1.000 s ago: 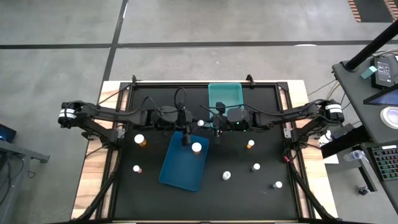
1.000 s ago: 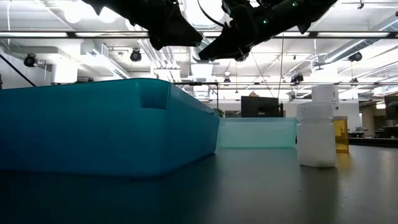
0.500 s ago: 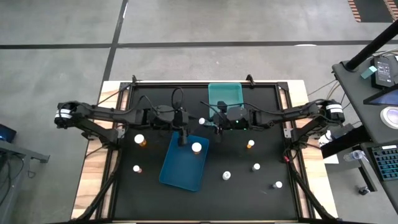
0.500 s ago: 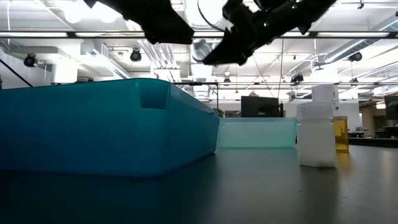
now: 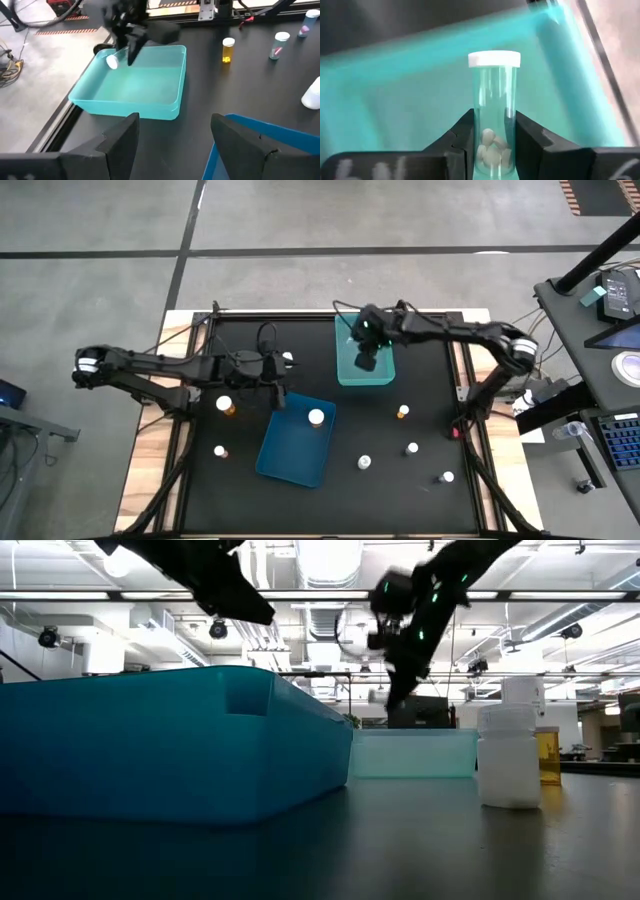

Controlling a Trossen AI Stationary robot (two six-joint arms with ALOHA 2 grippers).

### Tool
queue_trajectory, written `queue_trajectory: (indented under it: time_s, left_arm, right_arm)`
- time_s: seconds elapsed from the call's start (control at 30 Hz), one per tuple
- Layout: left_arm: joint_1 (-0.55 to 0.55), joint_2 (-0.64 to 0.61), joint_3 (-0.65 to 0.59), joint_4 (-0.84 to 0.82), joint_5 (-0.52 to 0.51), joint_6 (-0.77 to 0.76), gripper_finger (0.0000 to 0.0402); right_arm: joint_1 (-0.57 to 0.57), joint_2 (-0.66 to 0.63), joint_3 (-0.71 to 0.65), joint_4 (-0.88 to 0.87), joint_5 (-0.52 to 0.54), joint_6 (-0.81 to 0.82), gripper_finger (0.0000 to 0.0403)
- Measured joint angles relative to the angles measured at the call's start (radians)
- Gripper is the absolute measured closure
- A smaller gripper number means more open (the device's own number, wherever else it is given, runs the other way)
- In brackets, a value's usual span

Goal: Pick and place medicine bottles into bin by pill shape (circle, oval)
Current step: Put the green tablet bottle into the green bin, then put the white tablet bottle into the green bin

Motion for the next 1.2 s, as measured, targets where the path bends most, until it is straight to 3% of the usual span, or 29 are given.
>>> queue_trajectory:
  time_s: [0.23,0.6,0.87,1.1,1.2]
  left_arm:
    - [0.000,-0.026,-0.034,0.009,-0.023,0.000,0.0171]
    - [0.001,-0.027,-0.040,0.009,-0.033,0.023,0.0171]
    - [0.000,-0.027,-0.041,0.026,-0.032,0.024,0.0171]
    - [0.000,-0.027,-0.041,0.025,-0.030,0.023,0.0171]
    - [0.000,-0.027,-0.042,0.025,-0.030,0.022,0.0171]
  right_arm:
    - [-0.145,0.239,0.165,-0.070,-0.002,-0.195,0.0319]
    - [-0.191,0.453,0.433,-0.258,-0.001,-0.287,0.0291]
    - [-0.205,0.434,0.452,-0.262,0.000,-0.276,0.0255]
    - [-0.197,0.328,0.433,-0.292,-0.017,-0.173,0.0260]
    - [-0.181,0.254,0.397,-0.289,-0.092,-0.122,0.0268]
